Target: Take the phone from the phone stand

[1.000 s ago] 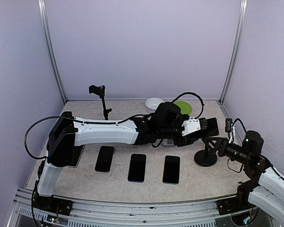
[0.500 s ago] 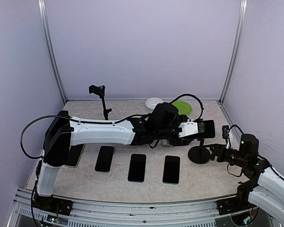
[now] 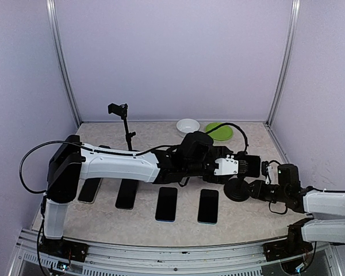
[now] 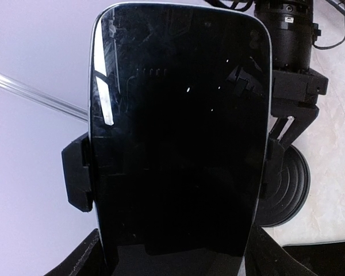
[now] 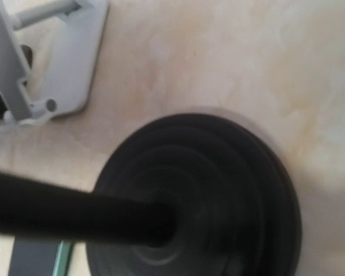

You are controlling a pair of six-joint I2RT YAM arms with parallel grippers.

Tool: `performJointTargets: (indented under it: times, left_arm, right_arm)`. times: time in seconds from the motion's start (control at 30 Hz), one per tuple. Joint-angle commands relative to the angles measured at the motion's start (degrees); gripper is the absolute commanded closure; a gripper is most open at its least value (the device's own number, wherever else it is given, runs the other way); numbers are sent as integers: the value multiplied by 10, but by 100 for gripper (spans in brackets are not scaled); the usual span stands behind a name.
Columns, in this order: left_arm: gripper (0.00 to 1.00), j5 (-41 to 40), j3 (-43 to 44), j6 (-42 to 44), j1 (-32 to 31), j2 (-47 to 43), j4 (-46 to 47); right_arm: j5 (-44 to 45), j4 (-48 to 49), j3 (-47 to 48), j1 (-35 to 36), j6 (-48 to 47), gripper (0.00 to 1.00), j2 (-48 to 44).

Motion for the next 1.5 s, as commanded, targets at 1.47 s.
performJointTargets:
  times: [1.47]
  left_arm:
    - [71, 34, 14, -697, -13, -14, 78]
  right_arm:
    - [-8, 71, 29, 22, 13, 73, 162]
